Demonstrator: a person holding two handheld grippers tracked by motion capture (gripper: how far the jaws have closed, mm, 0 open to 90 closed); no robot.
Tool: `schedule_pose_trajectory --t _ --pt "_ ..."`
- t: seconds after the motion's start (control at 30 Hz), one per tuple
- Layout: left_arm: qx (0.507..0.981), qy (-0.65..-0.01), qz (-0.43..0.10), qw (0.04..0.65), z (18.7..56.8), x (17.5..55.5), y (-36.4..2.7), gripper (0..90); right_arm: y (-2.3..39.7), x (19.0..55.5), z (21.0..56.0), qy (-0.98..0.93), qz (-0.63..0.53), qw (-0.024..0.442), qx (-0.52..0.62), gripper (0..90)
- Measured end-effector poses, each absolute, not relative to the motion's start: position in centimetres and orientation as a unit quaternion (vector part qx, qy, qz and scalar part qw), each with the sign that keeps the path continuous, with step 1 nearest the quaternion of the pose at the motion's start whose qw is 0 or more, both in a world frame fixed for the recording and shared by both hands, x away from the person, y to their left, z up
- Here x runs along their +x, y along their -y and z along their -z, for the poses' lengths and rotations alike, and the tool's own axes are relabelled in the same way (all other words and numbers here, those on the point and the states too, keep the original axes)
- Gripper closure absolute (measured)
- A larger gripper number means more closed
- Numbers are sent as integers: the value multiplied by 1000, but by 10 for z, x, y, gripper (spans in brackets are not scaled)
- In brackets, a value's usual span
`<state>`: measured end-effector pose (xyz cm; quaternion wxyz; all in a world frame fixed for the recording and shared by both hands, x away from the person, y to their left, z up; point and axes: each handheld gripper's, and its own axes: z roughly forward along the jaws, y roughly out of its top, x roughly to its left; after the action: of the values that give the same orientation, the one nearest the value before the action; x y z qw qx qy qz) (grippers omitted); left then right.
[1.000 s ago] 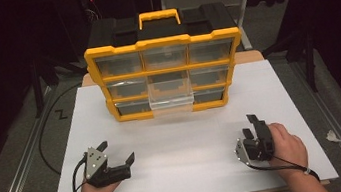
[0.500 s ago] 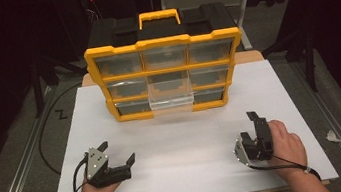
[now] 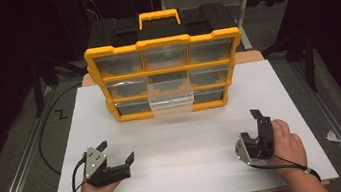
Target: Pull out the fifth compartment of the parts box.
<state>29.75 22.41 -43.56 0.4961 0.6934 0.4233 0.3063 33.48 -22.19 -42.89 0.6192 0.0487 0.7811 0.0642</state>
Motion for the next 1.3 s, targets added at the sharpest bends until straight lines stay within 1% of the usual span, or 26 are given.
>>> schedule_pose_trajectory --t 0.1,0.13,0.17,0.2,0.3,0.4,0.47,0.73,0.9,0.93,1.07,1.13,1.17,1.3 --pt "693 -422 -306 497 435 298 -224 17 226 338 427 -786 -88 607 80 9" --pt "693 -422 -307 498 435 298 -224 17 229 339 428 -790 -104 595 104 9" --pt "694 -422 -306 497 435 297 -224 17 229 339 428 -790 -104 595 104 9" --pt "698 -419 -307 493 436 298 -224 17 230 340 428 -795 -116 581 127 9" --pt "693 -422 -306 498 435 298 -224 17 235 344 427 -798 -145 563 155 9" --pt "699 -419 -307 491 436 298 -223 17 237 346 428 -804 -175 533 197 9" --pt "699 -421 -305 491 435 299 -223 17 239 348 428 -803 -191 521 219 9" --pt "692 -433 -294 497 436 299 -226 17 246 356 429 -797 -266 439 318 10" --pt "687 -439 -290 501 436 299 -229 17 257 358 424 -771 -327 390 381 10" --pt "687 -439 -289 501 436 299 -229 17 260 357 422 -758 -352 374 402 10" --pt "682 -445 -283 507 436 300 -231 17 266 354 418 -738 -386 357 423 10" --pt "680 -447 -281 510 436 300 -231 17 271 351 416 -718 -418 336 443 10" --pt "679 -447 -281 511 435 300 -232 17 271 351 416 -718 -418 336 443 10" --pt "677 -448 -278 513 435 300 -232 17 276 345 415 -700 -452 308 459 10"
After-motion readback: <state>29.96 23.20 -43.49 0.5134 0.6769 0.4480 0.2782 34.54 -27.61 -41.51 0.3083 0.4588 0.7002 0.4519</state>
